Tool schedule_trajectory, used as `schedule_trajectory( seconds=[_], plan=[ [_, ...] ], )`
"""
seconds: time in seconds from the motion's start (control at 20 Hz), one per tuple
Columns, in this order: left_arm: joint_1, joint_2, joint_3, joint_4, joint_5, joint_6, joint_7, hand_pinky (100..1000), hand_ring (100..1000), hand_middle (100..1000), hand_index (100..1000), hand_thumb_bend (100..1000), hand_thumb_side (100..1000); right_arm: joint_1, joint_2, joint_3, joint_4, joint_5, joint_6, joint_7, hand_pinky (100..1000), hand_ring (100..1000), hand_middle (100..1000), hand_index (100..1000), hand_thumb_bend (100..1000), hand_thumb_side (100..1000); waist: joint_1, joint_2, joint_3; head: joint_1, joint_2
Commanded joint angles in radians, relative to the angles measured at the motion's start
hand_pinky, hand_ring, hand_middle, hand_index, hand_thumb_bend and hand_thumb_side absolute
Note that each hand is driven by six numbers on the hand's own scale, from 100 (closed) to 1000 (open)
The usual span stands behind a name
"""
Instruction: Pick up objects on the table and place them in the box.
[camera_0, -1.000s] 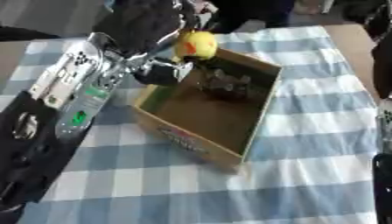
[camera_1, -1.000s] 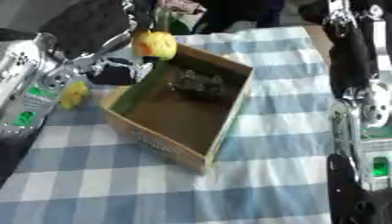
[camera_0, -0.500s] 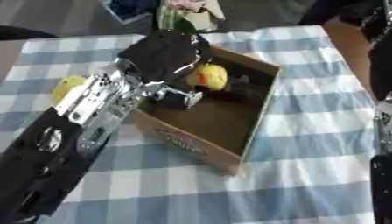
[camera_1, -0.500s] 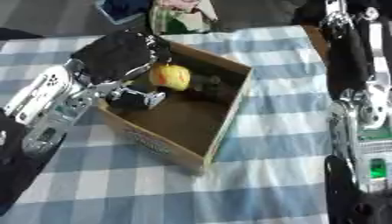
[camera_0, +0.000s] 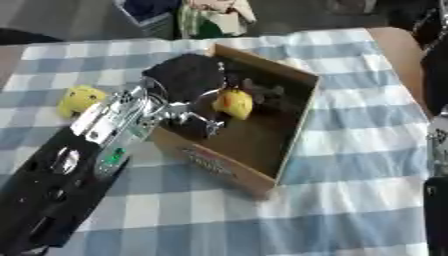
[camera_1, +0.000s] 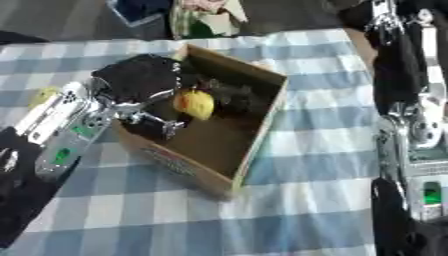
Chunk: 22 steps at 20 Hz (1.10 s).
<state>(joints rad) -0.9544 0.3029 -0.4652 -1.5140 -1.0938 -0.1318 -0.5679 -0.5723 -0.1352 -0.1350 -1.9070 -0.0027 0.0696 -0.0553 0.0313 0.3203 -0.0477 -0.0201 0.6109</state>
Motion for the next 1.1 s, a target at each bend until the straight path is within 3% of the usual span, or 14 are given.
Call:
schedule_trajectory(
  seconds=[0.05, 0.15, 0.2, 0.25, 0.35, 0.5, 0.6, 0.8, 1.1],
  plan=[
    [-0.016, 0.003, 0.013, -0.01, -0.023, 0.0, -0.022, 695, 851, 804, 930, 100, 454, -0.015, -0.008, -0.002, -0.023, -0.009, 0.001, -0.003, 722, 625, 448, 758, 100, 607, -0.003, -0.018, -0.001, 0.001, -0.007],
    [-0.015, 0.004, 0.015, -0.011, -0.046, -0.001, -0.02, 710, 868, 822, 947, 176, 559, -0.015, -0.008, -0.003, -0.024, -0.01, 0.001, -0.004, 722, 625, 448, 758, 100, 608, -0.002, -0.018, -0.001, 0.001, -0.003],
    [-0.014, 0.004, 0.015, -0.01, -0.057, -0.002, -0.018, 710, 868, 822, 947, 176, 559, -0.014, -0.008, -0.003, -0.025, -0.01, 0.001, -0.005, 722, 625, 448, 758, 100, 608, -0.002, -0.018, -0.001, 0.001, -0.002],
    [-0.013, 0.005, 0.016, -0.008, -0.068, -0.003, -0.015, 727, 884, 838, 957, 260, 691, -0.015, -0.008, -0.003, -0.026, -0.01, 0.001, -0.006, 722, 625, 448, 758, 100, 608, -0.002, -0.018, -0.002, 0.002, -0.001],
    [-0.013, 0.005, 0.019, -0.005, -0.087, -0.002, -0.008, 728, 888, 843, 962, 291, 746, -0.015, -0.008, -0.003, -0.026, -0.01, 0.002, -0.006, 722, 625, 448, 758, 100, 610, -0.001, -0.017, -0.002, 0.004, -0.001],
    [-0.01, 0.003, 0.028, -0.013, -0.1, 0.017, 0.029, 721, 884, 839, 959, 263, 736, -0.013, -0.007, -0.004, -0.026, -0.011, 0.003, -0.007, 722, 625, 448, 758, 100, 612, -0.001, -0.017, -0.002, 0.007, -0.002],
    [-0.01, 0.006, 0.038, -0.029, -0.101, 0.041, 0.074, 704, 870, 828, 950, 195, 694, -0.012, -0.007, -0.004, -0.027, -0.011, 0.003, -0.008, 722, 625, 448, 758, 100, 611, -0.002, -0.019, 0.0, 0.007, -0.003],
    [-0.008, 0.024, 0.067, -0.083, -0.046, 0.091, 0.155, 680, 846, 806, 934, 115, 665, -0.008, -0.007, -0.006, -0.028, -0.011, 0.003, -0.012, 721, 625, 448, 758, 100, 611, -0.003, -0.024, 0.005, 0.006, -0.002],
    [0.002, 0.117, 0.132, -0.239, 0.134, 0.137, 0.114, 657, 822, 783, 920, 100, 689, 0.002, -0.014, -0.01, -0.026, -0.007, 0.002, -0.019, 721, 625, 449, 758, 100, 606, -0.002, -0.039, 0.021, -0.007, 0.012]
  ],
)
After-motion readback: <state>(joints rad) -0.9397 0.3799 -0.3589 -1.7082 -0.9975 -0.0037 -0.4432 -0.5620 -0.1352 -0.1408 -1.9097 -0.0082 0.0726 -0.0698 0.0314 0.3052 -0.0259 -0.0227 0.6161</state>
